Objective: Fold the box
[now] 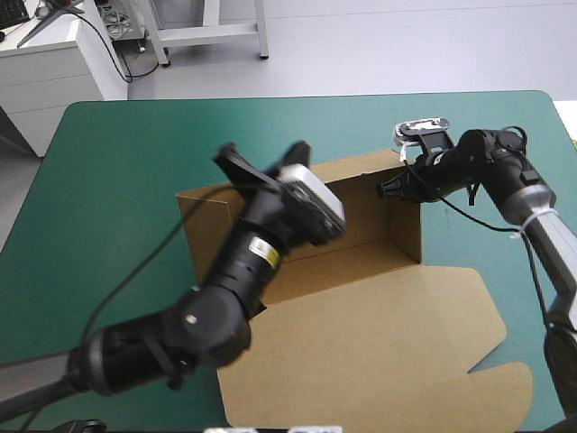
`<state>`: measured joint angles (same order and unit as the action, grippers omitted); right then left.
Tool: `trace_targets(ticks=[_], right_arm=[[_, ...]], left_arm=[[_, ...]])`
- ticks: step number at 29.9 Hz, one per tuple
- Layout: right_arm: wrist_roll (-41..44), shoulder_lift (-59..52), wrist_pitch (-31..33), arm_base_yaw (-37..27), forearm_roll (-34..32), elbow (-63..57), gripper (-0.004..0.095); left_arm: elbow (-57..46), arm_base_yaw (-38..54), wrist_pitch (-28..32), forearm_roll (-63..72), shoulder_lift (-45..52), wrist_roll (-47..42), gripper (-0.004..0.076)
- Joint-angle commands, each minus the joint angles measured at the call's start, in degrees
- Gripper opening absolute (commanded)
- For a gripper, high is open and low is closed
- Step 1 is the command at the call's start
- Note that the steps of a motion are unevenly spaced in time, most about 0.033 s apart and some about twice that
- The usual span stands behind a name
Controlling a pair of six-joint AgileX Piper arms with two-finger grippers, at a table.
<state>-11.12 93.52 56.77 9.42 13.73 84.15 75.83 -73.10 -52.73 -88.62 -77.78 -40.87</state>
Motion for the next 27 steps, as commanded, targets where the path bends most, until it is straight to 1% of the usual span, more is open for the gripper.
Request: trace_targets(ticks=[1,3,5,8,12,16,21,23,27], right_arm=[[3.14,2.58,12.51,0.03,0.25,7.28,0.0004],[5.0,5.52,14.94,0.03,-0.49,11.76,0.0004],[6.82,7.68,14.94,0.03,-0.75,15.18,0.0005],[8.34,11.55,14.94,0.03,-0.75,20.57,0.0005],[8.84,16.22,14.94,0.16,-0.63,24.02,0.0005],[8.33,19.65,14.83,1.01,-0.88,25.11,0.0011],[9.3,21.92,13.54,2.25,-2.17,25.11,0.0052],[11.86,21.94,12.04,2.68,-3.93,25.11,0.0111],[13.02,21.94,12.24,4.0,-9.84,27.04,0.0348]], left_arm=[[4.8,8.71,-1.24,7.61,6.35,-0.84,-0.0006],[5.9,16.26,0.1,16.44,8.64,0.23,-0.0006],[5.9,23.27,1.3,24.39,10.22,3.79,-0.0006],[5.9,34.61,2.89,39.86,10.85,12.38,-0.0006],[5.9,47.8,4.21,60.34,10.19,23.63,-0.0006],[5.9,61.22,3.83,78.84,8.72,34.75,-0.0006],[5.9,72.82,-1.15,95.07,5.88,43.71,-0.0006],[5.9,76.03,-3.35,99.37,4.53,47.09,-0.0006],[5.9,79.55,-4.72,105.17,2.52,50.95,-0.0006]])
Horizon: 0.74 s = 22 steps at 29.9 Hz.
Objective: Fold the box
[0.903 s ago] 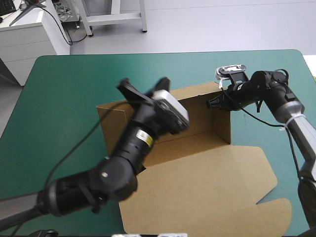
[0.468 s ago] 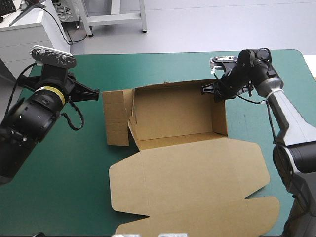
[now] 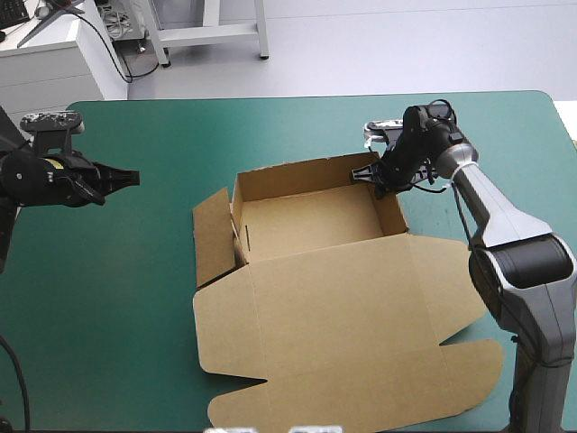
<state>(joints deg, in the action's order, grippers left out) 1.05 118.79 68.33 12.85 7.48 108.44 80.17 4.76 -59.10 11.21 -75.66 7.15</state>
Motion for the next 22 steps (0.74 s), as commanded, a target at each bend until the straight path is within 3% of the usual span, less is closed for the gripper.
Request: trace_targets(ticks=[1,5,13,17,22], right_arm=[[1.09,-3.33,1.57,0.72,-4.56,3.83,0.0409],[2.33,-3.9,3.27,0.69,-5.18,8.15,0.0523],[-1.05,-11.56,3.36,0.21,-4.14,9.04,0.0542],[-1.6,-17.18,3.36,0.21,-2.37,3.12,0.0543],[-2.61,-21.44,3.13,0.21,-7.02,-6.99,0.0573]], left_arm=[[1.57,1.96,1.52,5.46,-0.07,3.18,-0.0006],[1.57,2.24,0.13,4.68,-1.54,3.18,-0.0006],[1.57,2.24,-0.38,5.03,-3.57,3.18,-0.0006],[1.57,2.24,-0.97,4.59,-3.57,3.18,-0.0006],[1.57,2.24,-1.62,4.94,-3.57,3.18,-0.0006]])
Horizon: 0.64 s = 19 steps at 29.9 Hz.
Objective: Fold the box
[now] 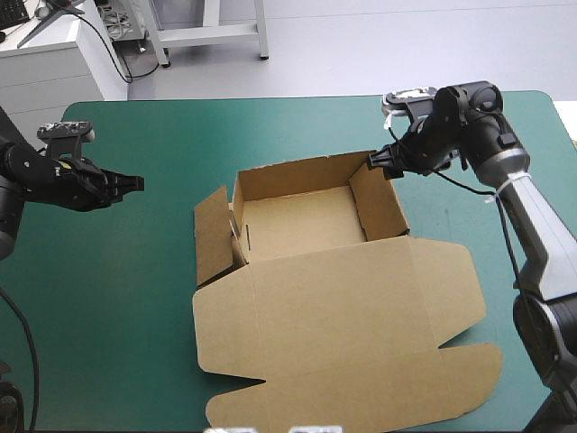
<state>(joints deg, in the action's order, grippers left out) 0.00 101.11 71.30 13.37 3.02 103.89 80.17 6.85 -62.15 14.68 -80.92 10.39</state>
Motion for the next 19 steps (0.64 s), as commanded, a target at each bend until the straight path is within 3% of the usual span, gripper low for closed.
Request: trace_targets(ticks=[1,3,9,19], right_arm=[[-1.58,-3.76,-0.69,-0.31,-3.02,-3.28,0.0571],[-1.99,-3.12,-2.12,-0.31,-2.14,-3.53,0.0561],[-6.19,-0.83,-10.31,-0.31,8.66,-3.42,0.0558],[-6.19,7.13,-8.28,-0.31,7.3,-3.42,0.0557]], left_arm=[[1.57,0.14,1.16,1.47,1.68,-0.06,-0.0008],[1.57,0.14,0.89,1.47,1.68,-0.06,-0.0008],[1.57,0.14,-1.21,1.63,1.68,0.04,-0.0008],[1.57,0.14,-2.39,1.85,1.68,0.04,-0.0008]])
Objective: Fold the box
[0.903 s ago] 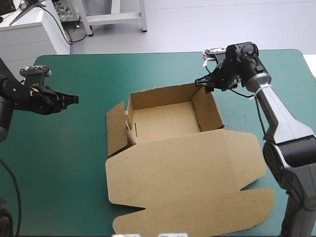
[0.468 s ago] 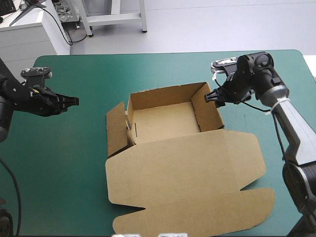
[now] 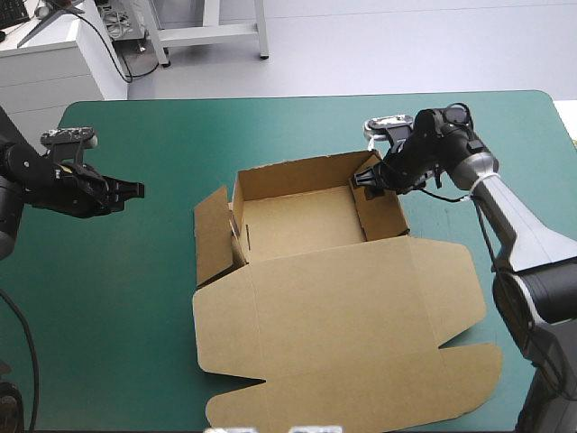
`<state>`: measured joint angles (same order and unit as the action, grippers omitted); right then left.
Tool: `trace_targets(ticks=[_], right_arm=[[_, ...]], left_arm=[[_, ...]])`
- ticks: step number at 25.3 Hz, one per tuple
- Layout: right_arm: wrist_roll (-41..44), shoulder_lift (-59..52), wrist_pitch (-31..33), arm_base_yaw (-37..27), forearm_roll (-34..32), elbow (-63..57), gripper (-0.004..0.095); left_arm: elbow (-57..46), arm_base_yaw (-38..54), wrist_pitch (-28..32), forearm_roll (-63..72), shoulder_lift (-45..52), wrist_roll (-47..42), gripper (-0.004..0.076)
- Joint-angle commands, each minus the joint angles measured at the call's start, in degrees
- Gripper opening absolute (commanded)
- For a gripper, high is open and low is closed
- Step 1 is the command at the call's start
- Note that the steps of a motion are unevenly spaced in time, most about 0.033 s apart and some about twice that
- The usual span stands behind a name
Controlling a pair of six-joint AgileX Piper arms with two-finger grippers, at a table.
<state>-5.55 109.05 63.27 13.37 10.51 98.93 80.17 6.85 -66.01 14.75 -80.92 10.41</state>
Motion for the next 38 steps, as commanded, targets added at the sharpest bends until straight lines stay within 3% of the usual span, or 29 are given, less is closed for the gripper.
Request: trace_targets(ticks=[1,4,7,11,15,20,25,27,29,32,34,38], right_arm=[[-0.64,-0.16,-0.24,-0.31,-0.19,1.53,0.0556],[-0.8,1.14,-1.3,-0.31,-0.05,1.53,0.0515],[-0.52,1.45,-1.63,-0.31,-0.29,1.53,0.0387],[-0.63,1.45,-1.23,-0.31,-0.67,1.75,-0.0001],[-0.77,1.45,0.38,-0.44,-0.67,2.2,-0.0004],[-1.08,1.34,8.66,-3.97,-0.42,8.61,-0.0004],[-3.73,-3.63,8.44,-8.61,5.01,11.14,-0.0004],[-3.63,-6.65,8.44,-11.04,6.81,11.14,-0.0004],[-4.98,-9.36,8.44,-13.8,10.88,11.14,-0.0004],[-7.05,-12.79,8.44,-16.39,19.27,10.96,-0.0019],[-7.22,-14.07,8.44,-16.36,19.99,10.96,-0.0019],[-6.41,-14.57,8.42,-16.13,20.77,10.82,-0.0017]], left_arm=[[1.57,0.14,1.63,1.79,1.68,0.02,-0.0008],[1.57,0.14,1.76,1.66,1.68,0.02,-0.0008],[1.57,0.14,1.88,1.66,1.68,0.02,-0.0008],[1.57,0.14,1.67,1.66,1.68,0.02,-0.0008],[1.57,0.14,1.55,1.78,1.68,0.02,-0.0008],[1.57,0.14,1.9,1.62,1.68,0.02,-0.0008],[1.57,0.14,3.07,5.99,1.49,0.52,0.001],[1.57,0.14,4.39,7.9,0.84,0.52,0.0088],[1.57,0.14,3.87,9.71,-0.16,0.52,0.0237],[1.57,0.14,3.74,16.36,-1.89,0.73,0.0534],[1.57,0.14,4.67,21.75,-2.69,0.88,0.0606],[1.57,0.14,4.93,32.87,-3.27,7.55,0.0578]])
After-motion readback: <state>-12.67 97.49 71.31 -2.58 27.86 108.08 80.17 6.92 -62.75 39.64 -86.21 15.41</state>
